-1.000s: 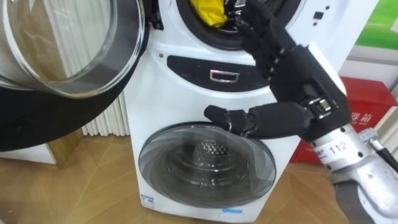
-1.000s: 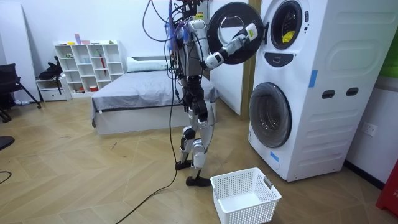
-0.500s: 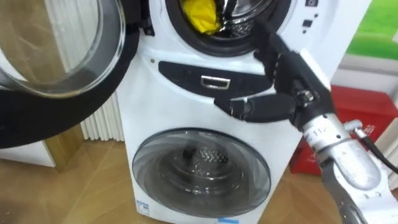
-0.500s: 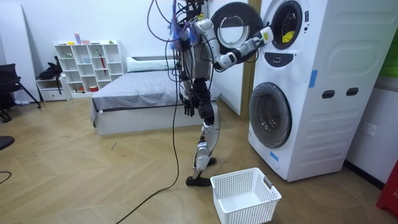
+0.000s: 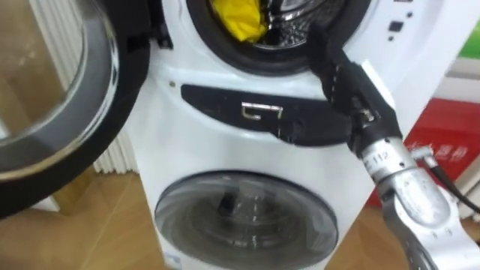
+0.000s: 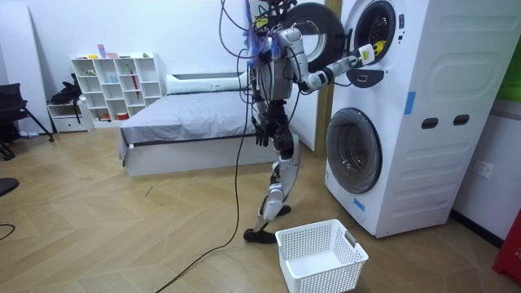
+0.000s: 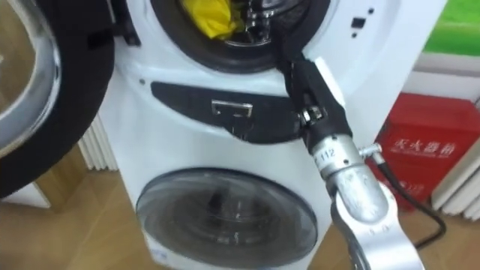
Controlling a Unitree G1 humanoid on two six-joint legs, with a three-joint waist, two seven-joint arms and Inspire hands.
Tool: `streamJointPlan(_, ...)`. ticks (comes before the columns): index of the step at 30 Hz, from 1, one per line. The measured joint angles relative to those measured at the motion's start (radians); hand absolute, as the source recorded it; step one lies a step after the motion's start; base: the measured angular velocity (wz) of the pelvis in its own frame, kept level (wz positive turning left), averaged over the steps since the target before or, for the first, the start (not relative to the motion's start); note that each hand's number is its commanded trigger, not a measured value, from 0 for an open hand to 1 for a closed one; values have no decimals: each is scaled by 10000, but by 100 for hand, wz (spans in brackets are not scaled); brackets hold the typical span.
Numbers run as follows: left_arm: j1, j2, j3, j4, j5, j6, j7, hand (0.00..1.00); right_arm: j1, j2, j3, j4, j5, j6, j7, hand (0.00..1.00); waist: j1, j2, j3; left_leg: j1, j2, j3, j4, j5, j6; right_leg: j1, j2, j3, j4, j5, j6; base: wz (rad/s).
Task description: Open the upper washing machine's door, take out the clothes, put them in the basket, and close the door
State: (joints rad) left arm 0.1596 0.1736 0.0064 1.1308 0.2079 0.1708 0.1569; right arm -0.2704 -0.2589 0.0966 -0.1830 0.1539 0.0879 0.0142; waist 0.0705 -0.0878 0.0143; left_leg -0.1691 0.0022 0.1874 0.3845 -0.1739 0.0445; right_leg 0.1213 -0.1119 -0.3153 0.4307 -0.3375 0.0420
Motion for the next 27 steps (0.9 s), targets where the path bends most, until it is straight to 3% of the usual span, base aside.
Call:
streamJointPlan(3,-118,62,-183,-321,13,129,0,0,180,-160,-34,-8,-83,-2,-198,0,-544,-54,-18,402,-414,31,-57,-250,302,-752,-834,66,2435,112,125,11)
streamJointPlan(4,-346,73,-215,-372,1,105,25,0,234,-282,-54,-2,-255,2,-334,0,-592,-39,-5,610,-544,-15,-79,-340,427,-1044,-1020,203,3315,470,69,10)
streamJointPlan(5,-552,113,-248,-374,2,91,100,0,414,-250,-143,40,-458,6,-476,0,-596,16,0,928,-571,-81,-206,-421,501,-1240,-1069,417,3963,1084,-1,0)
streamJointPlan(6,-595,164,-264,-376,2,54,137,0,542,-205,-209,77,-532,1,-507,0,-606,29,0,1167,-583,-178,-328,-479,525,-1384,-1033,565,4219,1414,-25,0)
streamJointPlan(8,-676,337,-445,-597,14,-44,328,0,864,-196,-475,109,-711,-2,-566,0,-682,113,3,1548,-452,-364,-618,-497,570,-1619,-678,745,4142,1148,-57,3)
streamJointPlan(9,-738,444,-528,-588,19,-133,368,0,883,-197,-676,132,-710,46,-576,0,-691,125,8,1629,-336,-356,-752,-481,582,-1938,-321,927,3530,766,-35,0)
streamJointPlan(10,-770,482,-529,-589,26,-173,370,0,889,-198,-841,129,-740,119,-586,0,-692,119,4,1653,-271,-368,-829,-445,595,-2116,-18,954,2495,637,-30,4)
streamJointPlan(12,-773,473,-600,-614,16,-178,373,0,893,-181,-1065,102,-884,122,-735,0,-698,116,-1,1753,-271,-397,-937,-446,609,-2168,281,1053,564,753,-75,11)
streamJointPlan(13,-664,462,-602,-607,22,-176,399,0,904,-170,-1191,55,-895,133,-773,0,-716,102,-10,1903,-314,-400,-1064,-453,607,-2090,456,1275,-478,1316,-164,8)
streamJointPlan(14,-561,458,-592,-608,22,-175,445,0,923,-171,-1203,24,-888,133,-771,0,-727,78,-26,1985,-353,-391,-1143,-456,604,-2049,492,1331,-773,1759,-218,0)
streamJointPlan(15,-341,398,-582,-592,25,-152,574,0,975,-172,-1193,-43,-746,131,-741,0,-749,134,-43,2137,-347,-407,-1224,-492,556,-1880,619,1361,-1091,2236,-546,-7)
streamJointPlan(17,33,311,-582,-558,30,-40,702,0,976,-171,-1161,-68,-447,128,-574,0,-707,329,-108,2356,-183,-397,-1408,-522,436,-1495,824,1410,-1711,2480,-657,-13)
streamJointPlan(23,380,200,-221,-543,290,191,698,0,959,-173,-1043,-191,-410,144,-292,0,-430,273,-159,2344,-10,-254,-1532,-448,184,-1471,1022,1405,-2123,2472,-775,-8)
streamJointPlan(27,551,62,109,-575,287,307,619,0,889,-177,-1040,-334,-370,416,-237,0,-377,187,-204,2194,47,-364,-1516,-383,9,-1581,1052,1279,-2113,2455,-874,6)
